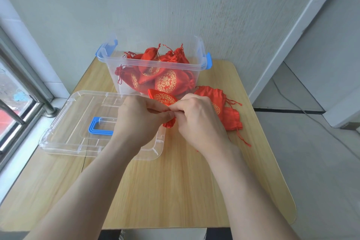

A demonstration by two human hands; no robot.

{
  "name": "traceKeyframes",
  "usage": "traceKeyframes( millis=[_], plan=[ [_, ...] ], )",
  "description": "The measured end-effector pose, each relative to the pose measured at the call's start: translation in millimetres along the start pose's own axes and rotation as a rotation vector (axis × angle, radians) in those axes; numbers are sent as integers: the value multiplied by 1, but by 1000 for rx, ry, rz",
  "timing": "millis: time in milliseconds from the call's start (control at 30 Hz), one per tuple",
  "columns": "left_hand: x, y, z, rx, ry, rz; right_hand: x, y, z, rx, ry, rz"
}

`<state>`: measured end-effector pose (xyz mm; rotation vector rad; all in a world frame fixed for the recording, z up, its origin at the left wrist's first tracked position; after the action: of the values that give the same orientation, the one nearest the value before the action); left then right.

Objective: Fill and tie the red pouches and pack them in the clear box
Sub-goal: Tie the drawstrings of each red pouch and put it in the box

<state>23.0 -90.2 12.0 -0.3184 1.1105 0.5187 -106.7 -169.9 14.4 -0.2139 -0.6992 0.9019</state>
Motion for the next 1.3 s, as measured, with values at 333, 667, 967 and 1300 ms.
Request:
traceKeyframes(
  millis=[333, 667, 967, 1300],
  plan=[
    [-14, -1, 3, -48, -215, -306, -7, 0, 9, 78, -270, -406],
    [-23, 2, 0, 10, -211, -486, -21, 13, 2, 225, -989, -945],
    [-28, 5, 10, -27, -168, -485, -13, 16, -2, 285, -1309, -1098],
    [-29, 8, 8, -9, -175, -455, -14, 17, -1, 252, -1274, -1116]
  ],
)
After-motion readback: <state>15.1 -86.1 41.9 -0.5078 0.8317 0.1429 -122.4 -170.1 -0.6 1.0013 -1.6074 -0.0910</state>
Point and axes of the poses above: each hand's wrist, its own y-axis away from the middle knuckle, its own z-axis out of the back of the hand, x = y × z, the point moved 5 cm from there along -y, towards the middle knuckle
